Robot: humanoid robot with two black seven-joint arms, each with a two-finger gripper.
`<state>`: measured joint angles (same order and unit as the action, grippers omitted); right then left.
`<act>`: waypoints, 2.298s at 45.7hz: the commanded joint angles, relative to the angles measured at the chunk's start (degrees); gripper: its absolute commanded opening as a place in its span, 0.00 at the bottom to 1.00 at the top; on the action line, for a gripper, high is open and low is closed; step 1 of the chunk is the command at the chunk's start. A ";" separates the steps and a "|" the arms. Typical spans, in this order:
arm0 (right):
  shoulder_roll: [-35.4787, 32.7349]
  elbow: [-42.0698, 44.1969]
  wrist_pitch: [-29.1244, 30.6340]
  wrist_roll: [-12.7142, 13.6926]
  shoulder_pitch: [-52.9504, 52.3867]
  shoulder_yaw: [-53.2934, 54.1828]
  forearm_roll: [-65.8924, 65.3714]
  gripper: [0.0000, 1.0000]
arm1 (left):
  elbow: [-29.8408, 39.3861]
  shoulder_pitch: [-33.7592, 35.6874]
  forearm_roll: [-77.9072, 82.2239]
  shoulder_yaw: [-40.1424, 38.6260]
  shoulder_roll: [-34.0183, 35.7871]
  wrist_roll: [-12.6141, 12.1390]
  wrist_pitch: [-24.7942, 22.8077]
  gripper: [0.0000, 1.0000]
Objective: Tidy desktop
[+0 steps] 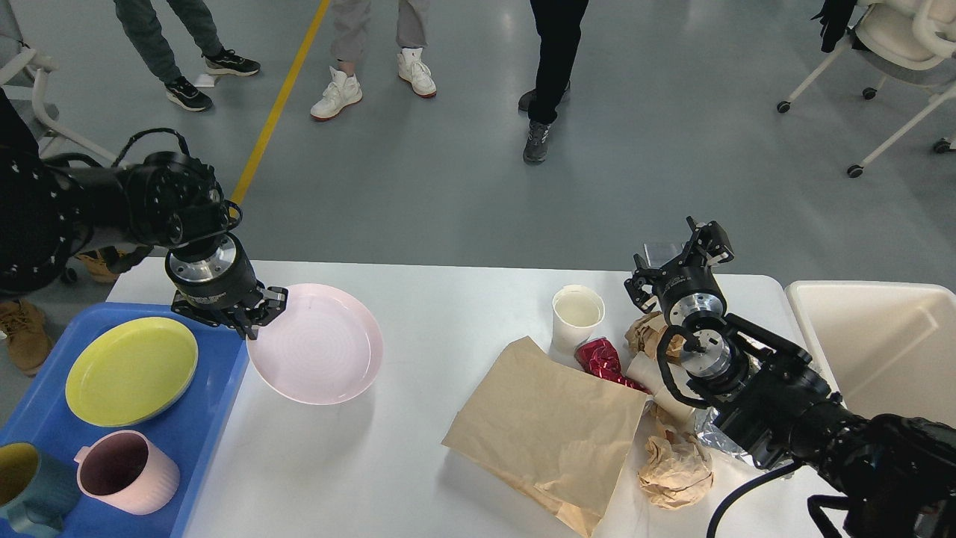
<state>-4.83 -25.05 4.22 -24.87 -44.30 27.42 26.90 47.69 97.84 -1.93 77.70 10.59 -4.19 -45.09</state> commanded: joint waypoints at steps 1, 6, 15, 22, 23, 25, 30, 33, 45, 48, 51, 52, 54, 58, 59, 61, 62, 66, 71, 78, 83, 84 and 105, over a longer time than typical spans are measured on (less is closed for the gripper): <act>0.00 0.00 0.00 0.00 0.00 0.00 0.00 1.00 | 1.79 6.30 0.00 0.00 3.03 0.06 -4.56 0.00; 0.00 0.00 0.00 0.00 0.00 0.00 0.00 1.00 | 2.23 11.92 0.00 0.35 6.37 0.23 -9.91 0.00; 0.00 0.00 0.00 0.00 0.00 0.00 0.00 1.00 | 2.14 17.56 0.09 0.88 10.68 0.23 -9.91 0.00; 0.00 0.00 0.00 0.00 0.00 0.00 0.00 1.00 | 1.70 16.77 0.00 0.88 11.38 0.23 -9.91 0.00; 0.00 0.00 0.00 0.00 0.00 0.00 0.00 1.00 | 1.61 16.51 0.00 0.88 11.47 0.23 -9.91 0.00; 0.00 0.00 0.00 0.00 0.00 0.00 0.00 1.00 | 1.35 15.98 -0.09 0.88 12.43 0.23 -9.91 0.00; 0.00 0.00 0.00 0.00 0.00 0.00 0.00 1.00 | -0.23 12.12 -0.26 0.26 17.62 0.50 -9.91 0.00; 0.00 0.00 0.00 0.00 0.00 0.00 0.09 1.00 | -2.16 9.75 -0.70 0.17 20.08 0.50 -9.91 0.00; 0.00 0.00 0.00 0.00 0.00 0.00 0.00 1.00 | -6.91 -0.19 -0.88 -1.93 27.90 0.41 -5.02 0.00; 0.00 0.00 0.00 0.00 0.00 0.00 0.00 1.00 | -7.96 -2.65 -0.88 -2.99 29.58 0.23 -2.38 0.00; 0.00 0.00 0.00 0.00 0.00 0.00 0.00 1.00 | -9.63 -5.54 -0.88 -4.22 30.02 0.15 0.17 0.00; 0.00 0.00 0.00 0.00 0.00 0.00 0.00 1.00 | -10.42 -6.51 -0.88 -4.66 30.02 0.15 0.88 0.00; 0.00 0.00 0.00 0.00 0.00 0.00 0.00 1.00 | -12.18 -8.80 -0.88 -5.45 30.11 0.15 2.02 0.00; 0.00 0.00 0.00 0.00 0.00 0.00 0.00 1.00 | -16.22 -13.63 -0.88 -7.55 29.84 0.06 3.17 0.00; 0.00 0.00 0.00 0.00 0.00 0.00 0.00 1.00 | -17.19 -14.86 -0.88 -8.08 29.76 -0.03 3.17 0.00; 0.00 0.00 0.00 0.00 0.00 0.00 0.00 1.00 | -19.03 -17.15 -0.88 -9.31 29.58 -0.03 3.17 0.00; 0.00 0.00 0.00 0.00 0.00 0.00 0.00 1.00 | -19.91 -18.20 -0.88 -9.93 29.49 -0.03 3.17 0.00; 0.00 0.00 0.00 0.00 0.00 0.00 0.00 1.00 | -23.78 -22.51 -0.88 -12.48 29.23 -0.03 3.17 0.00; 0.00 0.00 0.00 0.00 0.00 0.00 0.00 1.00 | -28.79 -29.19 -0.79 -16.70 28.00 -0.21 3.17 0.00; 0.00 0.00 0.00 0.00 0.00 0.00 0.00 1.00 | -31.43 -33.15 -0.70 -18.81 26.68 -0.21 3.43 0.00; 0.00 0.00 0.00 0.00 0.00 0.00 0.00 1.00 | -32.84 -35.17 -0.62 -19.78 25.28 -0.21 4.04 0.00; 0.00 0.00 0.00 0.00 0.00 0.00 0.00 1.00 | -32.84 -35.52 -0.62 -19.95 25.10 -0.21 4.31 0.00; 0.00 0.00 0.00 0.00 0.00 0.00 0.00 1.00 | -32.84 -36.84 -0.26 -19.95 23.08 -0.29 7.12 0.05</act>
<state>-4.83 -25.05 4.22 -24.87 -44.30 27.42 26.90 14.84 61.01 -2.32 57.69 33.80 -4.42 -38.96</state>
